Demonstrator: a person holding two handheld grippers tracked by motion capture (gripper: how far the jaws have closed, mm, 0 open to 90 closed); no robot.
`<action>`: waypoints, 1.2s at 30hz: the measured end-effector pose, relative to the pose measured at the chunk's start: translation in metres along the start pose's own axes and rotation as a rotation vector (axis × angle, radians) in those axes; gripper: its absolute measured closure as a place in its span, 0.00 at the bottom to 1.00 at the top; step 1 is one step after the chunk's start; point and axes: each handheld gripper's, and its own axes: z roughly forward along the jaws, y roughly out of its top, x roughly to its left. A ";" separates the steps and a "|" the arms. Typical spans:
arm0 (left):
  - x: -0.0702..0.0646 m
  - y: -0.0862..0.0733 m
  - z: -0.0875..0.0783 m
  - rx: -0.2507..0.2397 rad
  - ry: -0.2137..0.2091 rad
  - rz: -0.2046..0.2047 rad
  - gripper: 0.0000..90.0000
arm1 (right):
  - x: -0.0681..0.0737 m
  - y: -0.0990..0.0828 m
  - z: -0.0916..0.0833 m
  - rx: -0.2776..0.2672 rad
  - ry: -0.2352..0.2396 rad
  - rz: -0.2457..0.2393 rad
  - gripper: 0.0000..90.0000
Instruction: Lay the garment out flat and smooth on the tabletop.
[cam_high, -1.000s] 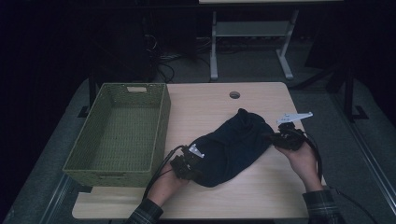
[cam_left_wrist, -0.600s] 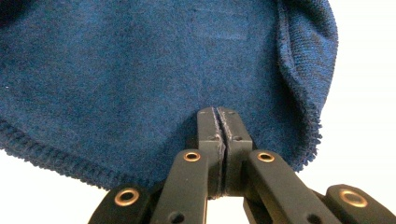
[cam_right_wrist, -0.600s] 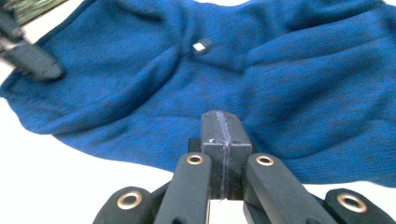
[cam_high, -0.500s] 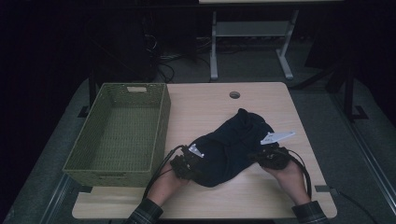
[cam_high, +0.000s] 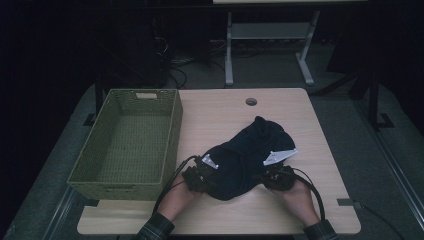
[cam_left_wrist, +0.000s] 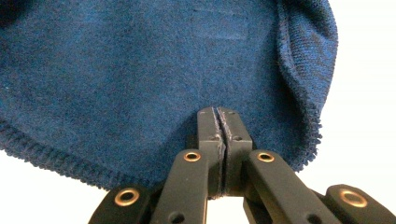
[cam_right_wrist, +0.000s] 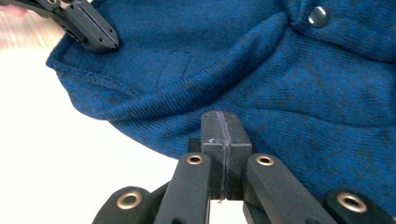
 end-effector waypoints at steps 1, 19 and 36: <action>0.000 0.000 0.000 0.000 0.000 0.000 0.98 | 0.001 0.000 0.002 -0.008 0.003 0.004 1.00; 0.004 0.031 -0.017 -0.052 0.035 0.001 0.99 | 0.007 -0.002 0.014 0.036 -0.030 -0.045 1.00; 0.068 0.123 -0.001 -0.128 0.083 -0.022 1.00 | 0.008 -0.001 0.015 0.035 -0.034 -0.072 1.00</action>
